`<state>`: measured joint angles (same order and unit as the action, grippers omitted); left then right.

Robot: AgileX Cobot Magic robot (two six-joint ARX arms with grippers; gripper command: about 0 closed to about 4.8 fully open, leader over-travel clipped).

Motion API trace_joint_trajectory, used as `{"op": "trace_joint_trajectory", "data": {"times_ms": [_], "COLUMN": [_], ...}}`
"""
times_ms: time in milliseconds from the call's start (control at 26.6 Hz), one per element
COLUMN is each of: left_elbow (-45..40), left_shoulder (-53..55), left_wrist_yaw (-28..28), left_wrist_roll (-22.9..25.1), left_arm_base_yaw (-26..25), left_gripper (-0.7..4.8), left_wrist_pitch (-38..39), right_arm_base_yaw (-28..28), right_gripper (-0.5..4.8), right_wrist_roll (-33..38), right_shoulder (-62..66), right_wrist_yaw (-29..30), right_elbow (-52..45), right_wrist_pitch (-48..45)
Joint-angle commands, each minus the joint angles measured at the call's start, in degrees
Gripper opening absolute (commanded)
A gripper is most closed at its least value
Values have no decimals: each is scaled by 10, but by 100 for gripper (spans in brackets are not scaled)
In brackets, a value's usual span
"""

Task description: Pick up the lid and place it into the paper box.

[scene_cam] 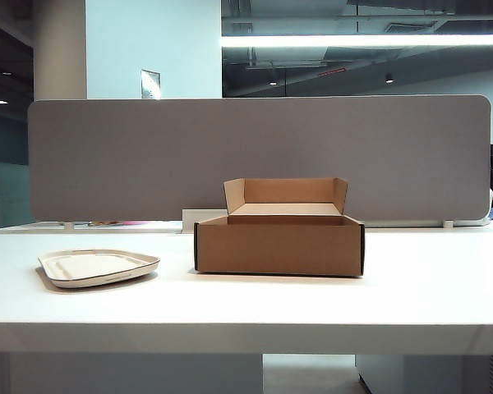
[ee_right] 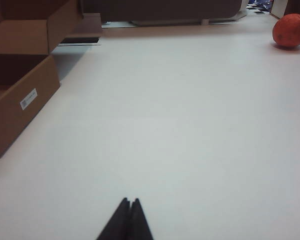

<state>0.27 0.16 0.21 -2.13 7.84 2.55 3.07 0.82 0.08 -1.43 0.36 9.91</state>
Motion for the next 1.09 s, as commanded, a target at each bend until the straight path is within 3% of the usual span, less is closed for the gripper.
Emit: {"op": "trace_joint_trajectory", "data": {"times_ms": [38, 790, 865, 978, 1091], "left_elbow": [2, 2, 2, 2, 2], "left_shoulder": [1, 1, 1, 1, 1], "left_wrist_yaw": [0, -2, -2, -2, 0], "left_wrist_roll": [2, 2, 2, 2, 0], "left_arm_base_yaw": [-1, -1, -1, -1, -1], "left_gripper": [-3, -3, -3, -3, -3], "left_wrist_pitch": [-4, -12, -12, -8, -6], "right_arm_base_yaw": [0, -1, -1, -1, -2], "right_gripper": [-1, 0, -1, -1, -1], "right_wrist_roll": [2, 3, 3, 9, 9], "right_shoulder": [-1, -1, -1, -1, -1], "right_wrist_yaw": [1, 7, 34, 170, 247], "right_elbow": [-3, -3, -3, -3, -3], "right_wrist_pitch": [-7, -10, -10, -15, -24]}}
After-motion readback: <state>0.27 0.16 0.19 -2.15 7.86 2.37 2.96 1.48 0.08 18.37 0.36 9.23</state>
